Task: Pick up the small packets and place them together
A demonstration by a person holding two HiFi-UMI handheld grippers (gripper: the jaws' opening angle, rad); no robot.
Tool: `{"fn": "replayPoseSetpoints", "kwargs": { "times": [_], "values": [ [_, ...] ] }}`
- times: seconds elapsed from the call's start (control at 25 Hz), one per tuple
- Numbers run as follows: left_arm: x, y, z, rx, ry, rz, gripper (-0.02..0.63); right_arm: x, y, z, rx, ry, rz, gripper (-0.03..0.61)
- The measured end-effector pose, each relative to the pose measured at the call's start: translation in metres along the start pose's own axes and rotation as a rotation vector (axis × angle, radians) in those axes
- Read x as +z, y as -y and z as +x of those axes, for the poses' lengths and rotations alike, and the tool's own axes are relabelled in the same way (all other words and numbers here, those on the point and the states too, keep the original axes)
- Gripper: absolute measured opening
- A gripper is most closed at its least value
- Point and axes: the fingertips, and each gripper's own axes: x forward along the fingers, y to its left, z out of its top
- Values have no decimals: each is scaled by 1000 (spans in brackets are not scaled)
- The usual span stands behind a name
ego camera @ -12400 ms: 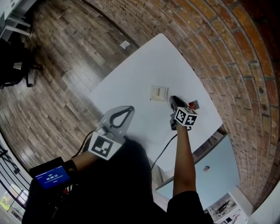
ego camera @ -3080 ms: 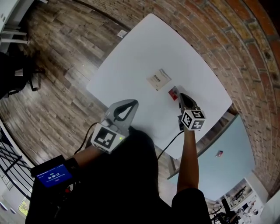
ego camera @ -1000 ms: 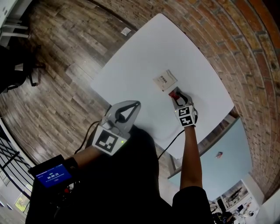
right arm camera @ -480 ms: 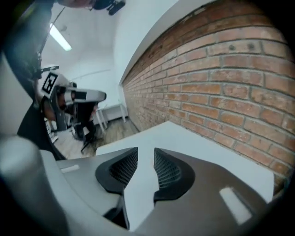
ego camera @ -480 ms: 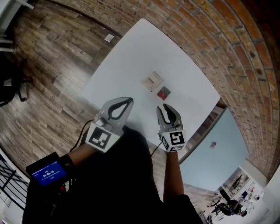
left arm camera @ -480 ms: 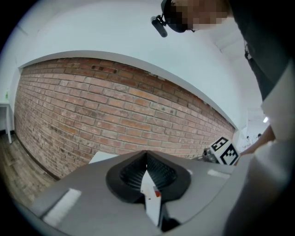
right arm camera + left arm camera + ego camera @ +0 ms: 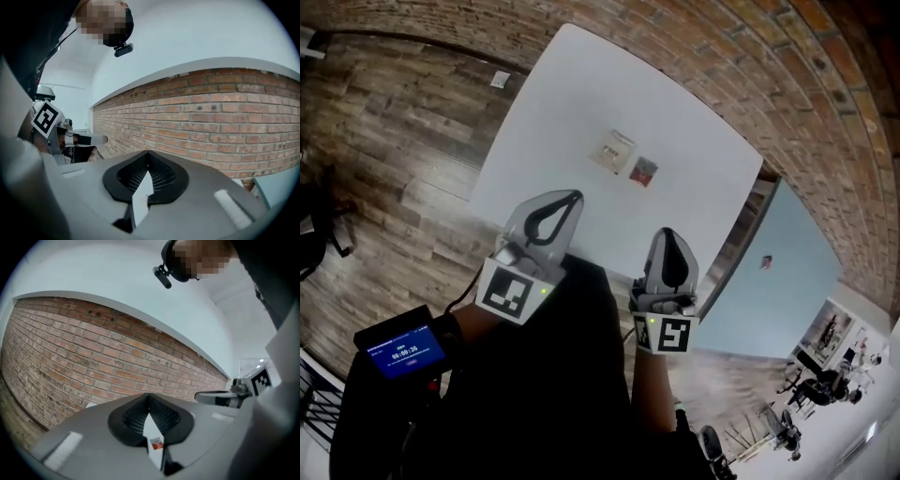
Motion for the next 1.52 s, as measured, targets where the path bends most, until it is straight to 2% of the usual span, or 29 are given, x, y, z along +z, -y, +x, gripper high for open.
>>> {"fn": "replayPoseSetpoints", "kwargs": {
  "times": [0.12, 0.28, 0.4, 0.6, 1.04, 1.28, 1.52],
  "values": [
    [0, 12, -6, -35, 10, -2, 0, 2, -1, -17, -55, 23, 26, 2],
    [1, 33, -20, -69, 27, 24, 0, -2, -6, -40, -62, 49, 37, 2],
    [-1, 47, -32, -53, 45, 36, 0, -5, -7, -54, -51, 69, 32, 2],
    [-6, 96, -55, -33, 86, 89, 0, -11, -4, -94, -64, 88, 11, 2],
    [-30, 207, -119, 37, 131, 135, 0, -23, -14, -193, 36, 149, 19, 2],
    [-33, 233, -126, 11, 146, 161, 0, -15, -17, -213, 23, 192, -3, 2],
    [-31, 234, -117, 4, 173, 169, 0, -5, -14, -211, 8, 218, -41, 0]
  ]
}}
